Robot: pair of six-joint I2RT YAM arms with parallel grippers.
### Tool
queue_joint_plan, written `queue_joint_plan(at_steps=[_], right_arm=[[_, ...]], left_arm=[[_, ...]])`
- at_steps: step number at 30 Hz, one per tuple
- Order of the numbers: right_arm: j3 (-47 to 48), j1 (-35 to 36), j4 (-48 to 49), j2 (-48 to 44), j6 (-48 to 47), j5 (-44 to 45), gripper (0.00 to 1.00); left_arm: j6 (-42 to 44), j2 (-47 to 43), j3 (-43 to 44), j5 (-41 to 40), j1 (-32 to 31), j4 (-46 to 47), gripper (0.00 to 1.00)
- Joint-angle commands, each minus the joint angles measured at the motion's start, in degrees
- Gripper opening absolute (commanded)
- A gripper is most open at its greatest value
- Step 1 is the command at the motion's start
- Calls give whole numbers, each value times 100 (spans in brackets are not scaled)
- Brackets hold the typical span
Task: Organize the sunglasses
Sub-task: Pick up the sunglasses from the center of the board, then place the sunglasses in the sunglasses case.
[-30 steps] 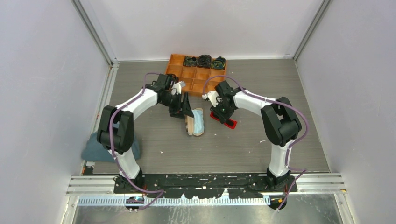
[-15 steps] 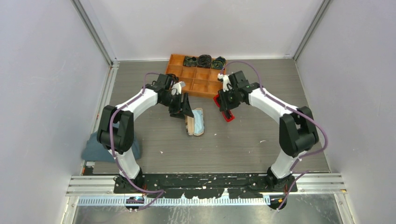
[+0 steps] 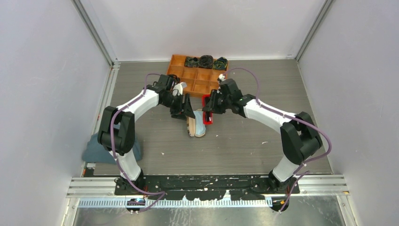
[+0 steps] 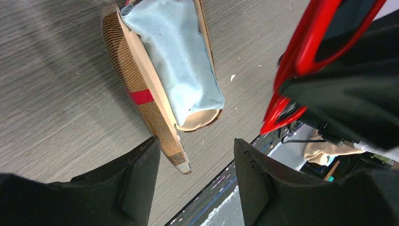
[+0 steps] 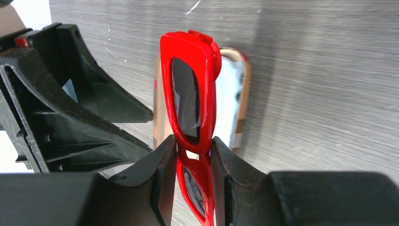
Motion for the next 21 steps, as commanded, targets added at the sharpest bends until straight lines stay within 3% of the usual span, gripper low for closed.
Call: queue_joint_plan(at_steps=[1, 10, 21], right_arm=[[246, 356, 595, 250, 648, 487, 36], [424, 569, 710, 1064, 1036, 821, 37], [382, 806, 844, 1369, 1029, 836, 37]], left_arm=[[3, -51, 46, 209, 25, 154, 59], [-44, -29, 51, 270, 32, 200, 59], [-46, -50, 72, 278, 35, 183, 59]])
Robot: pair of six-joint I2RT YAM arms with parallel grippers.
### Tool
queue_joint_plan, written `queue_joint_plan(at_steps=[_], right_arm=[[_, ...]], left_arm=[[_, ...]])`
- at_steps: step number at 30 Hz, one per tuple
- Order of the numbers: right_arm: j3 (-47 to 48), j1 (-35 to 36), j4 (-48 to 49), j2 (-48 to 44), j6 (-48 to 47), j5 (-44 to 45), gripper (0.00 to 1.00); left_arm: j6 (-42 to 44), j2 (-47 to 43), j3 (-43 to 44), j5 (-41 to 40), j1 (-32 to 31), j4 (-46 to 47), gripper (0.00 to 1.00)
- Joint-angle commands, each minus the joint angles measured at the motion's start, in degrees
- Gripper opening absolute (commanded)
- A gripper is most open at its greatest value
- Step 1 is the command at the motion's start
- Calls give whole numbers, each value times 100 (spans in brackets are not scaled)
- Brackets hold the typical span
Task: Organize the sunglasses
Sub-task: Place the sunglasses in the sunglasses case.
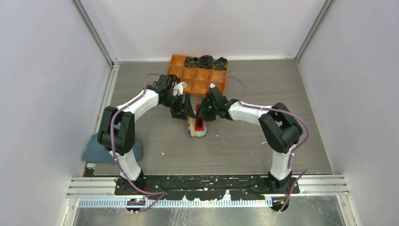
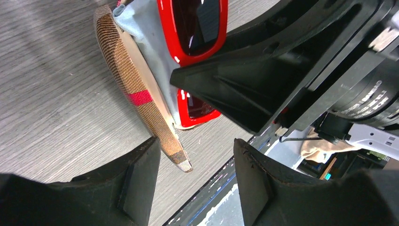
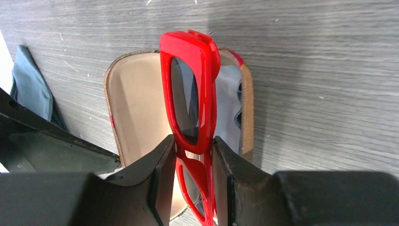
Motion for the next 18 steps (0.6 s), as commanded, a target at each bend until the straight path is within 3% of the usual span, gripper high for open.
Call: queue_joint_plan(at_steps=[1, 18], right_arm=[[166, 119, 261, 95, 31, 142, 37], [52, 154, 5, 100, -137, 192, 38]], left_arm=[[-38, -54, 76, 179, 33, 169, 59], [-29, -67, 132, 161, 32, 91, 59]])
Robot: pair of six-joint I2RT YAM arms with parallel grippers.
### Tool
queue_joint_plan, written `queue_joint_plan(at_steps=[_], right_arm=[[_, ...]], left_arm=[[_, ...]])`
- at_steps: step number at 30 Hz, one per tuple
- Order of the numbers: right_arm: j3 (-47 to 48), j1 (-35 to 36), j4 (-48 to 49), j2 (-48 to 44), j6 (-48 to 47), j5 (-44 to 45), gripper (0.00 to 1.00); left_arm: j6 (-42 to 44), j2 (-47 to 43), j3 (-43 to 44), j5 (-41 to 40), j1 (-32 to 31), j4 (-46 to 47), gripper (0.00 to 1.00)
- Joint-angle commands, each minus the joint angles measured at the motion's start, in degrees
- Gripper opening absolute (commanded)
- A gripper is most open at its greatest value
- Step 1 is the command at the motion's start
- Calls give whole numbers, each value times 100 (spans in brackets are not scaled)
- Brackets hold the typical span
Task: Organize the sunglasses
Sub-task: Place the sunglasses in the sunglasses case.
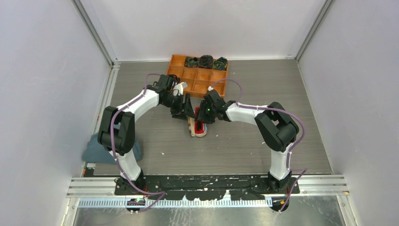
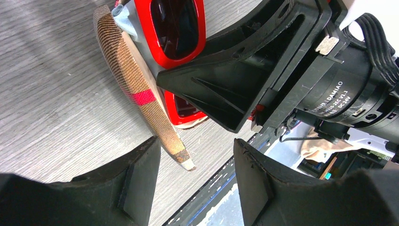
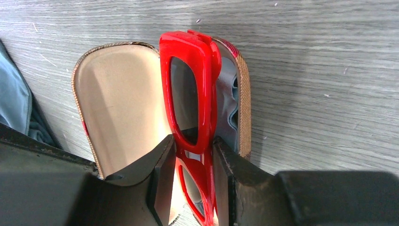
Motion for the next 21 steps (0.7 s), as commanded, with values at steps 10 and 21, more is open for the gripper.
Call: queue_joint_plan(at_steps=[10, 21], right_arm=[[-175, 20, 78, -381, -107, 37, 38], [-416, 28, 162, -412, 33, 73, 42]], left_arm=[[-9, -55, 127, 156, 32, 79, 59], [-26, -53, 63, 186, 32, 123, 59]])
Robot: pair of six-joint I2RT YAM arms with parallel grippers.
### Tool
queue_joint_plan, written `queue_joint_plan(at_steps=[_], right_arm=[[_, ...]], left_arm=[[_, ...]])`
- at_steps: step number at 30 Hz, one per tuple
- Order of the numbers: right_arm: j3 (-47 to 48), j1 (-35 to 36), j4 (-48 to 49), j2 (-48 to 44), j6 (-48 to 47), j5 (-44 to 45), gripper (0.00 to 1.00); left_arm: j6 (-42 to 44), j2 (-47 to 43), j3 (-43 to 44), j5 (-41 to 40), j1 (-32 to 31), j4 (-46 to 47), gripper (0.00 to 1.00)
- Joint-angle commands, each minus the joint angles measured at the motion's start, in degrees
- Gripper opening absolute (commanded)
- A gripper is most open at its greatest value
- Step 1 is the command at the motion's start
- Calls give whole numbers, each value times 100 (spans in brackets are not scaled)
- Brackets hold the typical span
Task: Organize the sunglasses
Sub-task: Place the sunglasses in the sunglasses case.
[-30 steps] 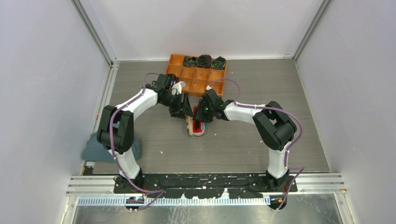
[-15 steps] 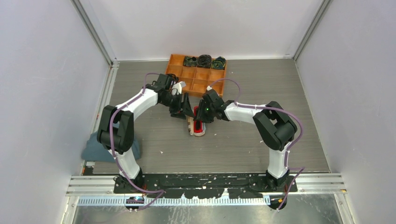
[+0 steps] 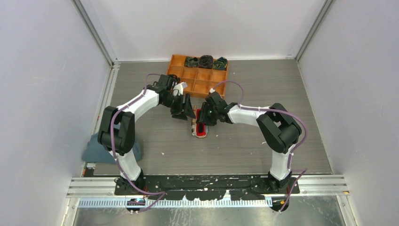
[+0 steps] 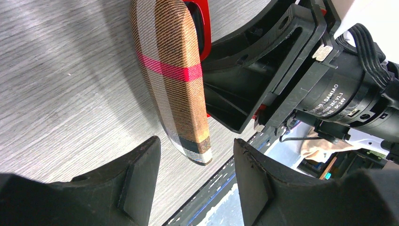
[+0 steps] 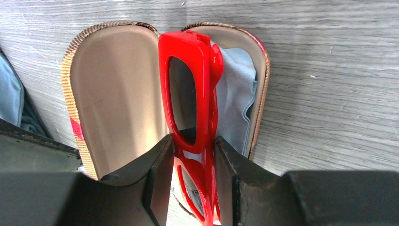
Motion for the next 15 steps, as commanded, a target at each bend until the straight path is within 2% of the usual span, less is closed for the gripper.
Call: queue_joint_plan(at_steps=[1, 8, 15], right_arm=[[-86, 31, 75, -241, 71, 82, 43], [-127, 25, 21, -440, 146, 214, 59], [-221, 27, -81, -716, 154, 329, 61]], left_arm=[[-34, -50, 55, 187, 32, 131, 59], [-35, -70, 9, 182, 32, 138, 59], [-35, -90, 9, 190, 32, 143, 59]])
